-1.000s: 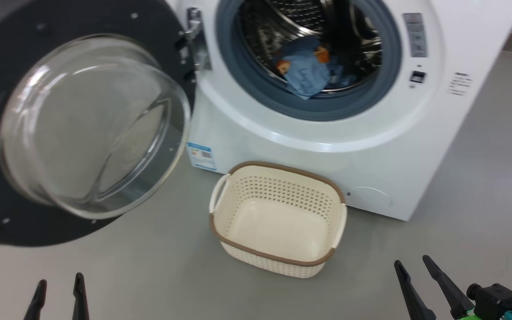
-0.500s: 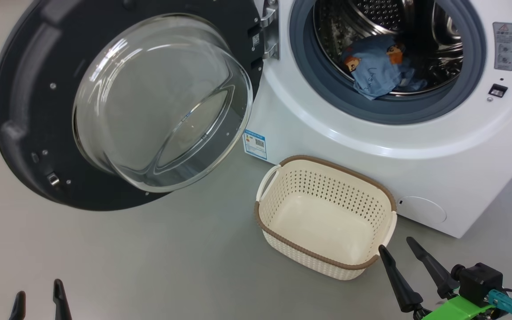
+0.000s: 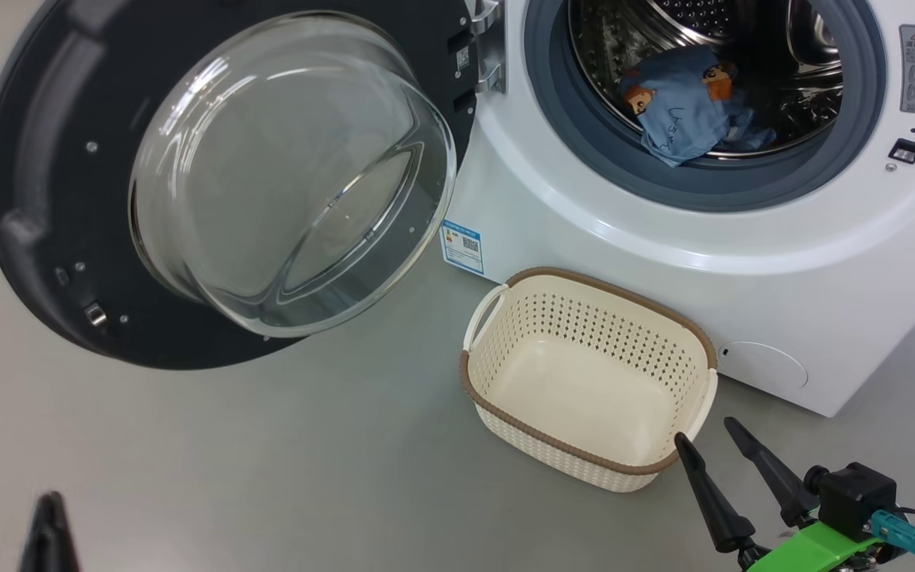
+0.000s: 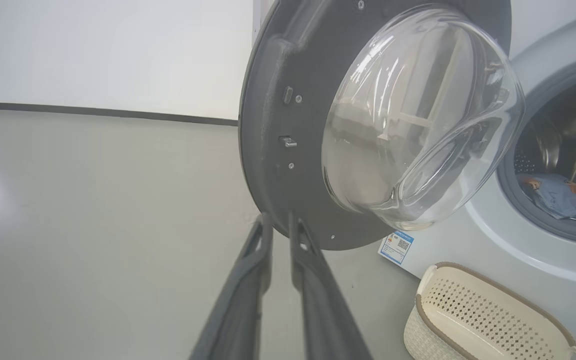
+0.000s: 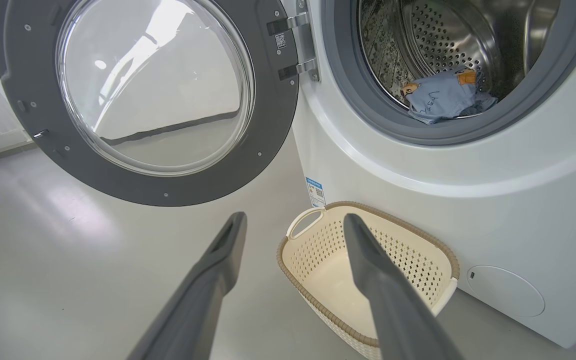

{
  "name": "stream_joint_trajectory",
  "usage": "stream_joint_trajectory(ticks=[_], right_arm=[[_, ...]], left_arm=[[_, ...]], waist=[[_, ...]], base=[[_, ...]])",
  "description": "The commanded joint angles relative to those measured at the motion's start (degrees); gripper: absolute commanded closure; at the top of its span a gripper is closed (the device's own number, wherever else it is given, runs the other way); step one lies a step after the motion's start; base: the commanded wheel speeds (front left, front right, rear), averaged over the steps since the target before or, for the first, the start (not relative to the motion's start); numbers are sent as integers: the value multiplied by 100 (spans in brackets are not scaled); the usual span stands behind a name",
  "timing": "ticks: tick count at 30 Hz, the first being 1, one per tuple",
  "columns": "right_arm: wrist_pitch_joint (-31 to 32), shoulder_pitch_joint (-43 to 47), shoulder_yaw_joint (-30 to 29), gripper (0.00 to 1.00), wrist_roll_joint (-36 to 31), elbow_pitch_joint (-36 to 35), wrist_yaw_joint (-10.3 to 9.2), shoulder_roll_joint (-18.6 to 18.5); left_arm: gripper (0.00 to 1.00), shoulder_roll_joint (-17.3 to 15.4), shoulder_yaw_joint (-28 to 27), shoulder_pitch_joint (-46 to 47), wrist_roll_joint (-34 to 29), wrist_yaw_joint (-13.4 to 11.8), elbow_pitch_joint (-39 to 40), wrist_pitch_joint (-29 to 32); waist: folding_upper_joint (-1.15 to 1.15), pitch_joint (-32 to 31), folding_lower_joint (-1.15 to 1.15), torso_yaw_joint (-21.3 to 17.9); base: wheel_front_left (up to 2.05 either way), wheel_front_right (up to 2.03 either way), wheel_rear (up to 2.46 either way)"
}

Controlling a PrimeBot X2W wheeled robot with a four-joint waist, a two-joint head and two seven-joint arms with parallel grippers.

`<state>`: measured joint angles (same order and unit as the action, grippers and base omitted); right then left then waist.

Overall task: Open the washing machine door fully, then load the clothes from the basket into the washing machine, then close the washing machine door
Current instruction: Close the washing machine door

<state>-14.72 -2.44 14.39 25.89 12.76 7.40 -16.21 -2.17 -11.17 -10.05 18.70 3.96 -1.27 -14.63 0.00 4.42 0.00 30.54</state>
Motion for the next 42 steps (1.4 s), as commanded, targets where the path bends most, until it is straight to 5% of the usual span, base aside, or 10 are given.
stream_joint_trajectory(ticks=[1, 5, 10, 20, 31, 42], right_arm=[[-28, -124, 94, 0, 89, -136, 9, -68], [-28, -25, -48, 0, 39, -207, 9, -5], [-28, 128, -212, 0, -30, -308, 9, 63], [-28, -36, -131, 0, -71, -383, 9, 66], [-28, -109, -51, 0, -62, -401, 9, 33], [-28, -148, -21, 0, -80, -455, 9, -74]], left_arm=[[100, -71, -293, 352, 15, 58, 236, -37], [100, -177, -640, 840, -212, 243, 441, -37], [100, -771, -970, 1845, 38, 339, 462, -37], [100, -2645, -1050, 3770, 2449, 351, -1113, 51], [100, -3953, -535, 5029, 4899, 352, -3128, 2320], [100, -4282, -121, 5258, 5627, 352, -3967, 3868]], waist=[[0, 12, 0, -12], [0, 48, 0, -44], [0, 132, 0, -135], [0, 518, 0, -561], [0, 670, 0, -776], [0, 899, 0, -904]], base=[[0, 0, 0], [0, 0, 0], [0, 0, 0], [0, 0, 0], [0, 0, 0], [0, 0, 0]])
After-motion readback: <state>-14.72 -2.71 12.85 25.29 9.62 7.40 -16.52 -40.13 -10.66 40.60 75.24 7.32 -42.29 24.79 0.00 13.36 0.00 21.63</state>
